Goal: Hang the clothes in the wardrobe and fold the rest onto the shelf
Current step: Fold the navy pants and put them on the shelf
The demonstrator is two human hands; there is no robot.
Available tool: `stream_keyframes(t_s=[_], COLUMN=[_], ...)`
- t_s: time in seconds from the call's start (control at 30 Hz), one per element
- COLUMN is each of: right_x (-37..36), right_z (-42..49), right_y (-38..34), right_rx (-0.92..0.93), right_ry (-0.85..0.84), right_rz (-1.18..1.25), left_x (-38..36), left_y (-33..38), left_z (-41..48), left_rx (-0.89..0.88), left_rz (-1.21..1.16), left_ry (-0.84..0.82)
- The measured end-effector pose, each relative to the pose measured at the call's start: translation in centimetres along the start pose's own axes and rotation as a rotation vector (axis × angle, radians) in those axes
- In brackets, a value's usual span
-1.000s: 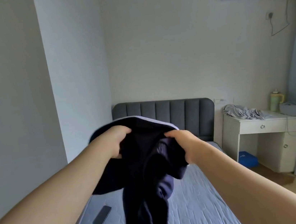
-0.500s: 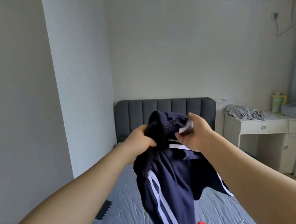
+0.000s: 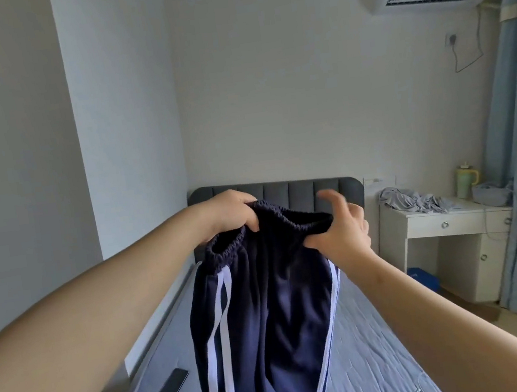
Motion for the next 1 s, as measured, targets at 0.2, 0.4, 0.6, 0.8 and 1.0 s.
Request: stream_keyframes(t_s=[0.2,0.4,0.6,0.8,1.0], right_x=[-0.8,0.7,1.2,0.9,1.6], right_z=[0.0,1.3,1.2,1.1,2.1], right_y=[-1.2,-2.3,-3.0,-3.1,-2.7], right_rx=[0.167,0.105,-0.011,-0.010,-0.001], right_ry=[-0.263,-0.189,-0.608,-0.763,-0.445], right_rz=[0.146,0.314,0.666,0.542,0.327], left_x=[2.4,4.7,7.6,8.9,9.1], left_y=[-0.8,-2.6,-3.8,-3.6,-3.4], left_z=[-0.3,-1.7,-3.1,-3.9,-3.1], left_rx=[-0.045,0.155,0.374,0.417,0.320], left_rz=[0.356,0.744,0.497,0.451,0.576], left_ry=[-0.008,-0.115,-0.193,-0.194,-0.080])
Point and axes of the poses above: each hand's wrist, its own z-axis towards the middle knuckle, its own x-axis out of the back of the hand, y = z × x, the point moved 4 cm from there along z, towards the middle knuckle, and after that the axes turned 10 degrees about -z, right-handed, at the moved point
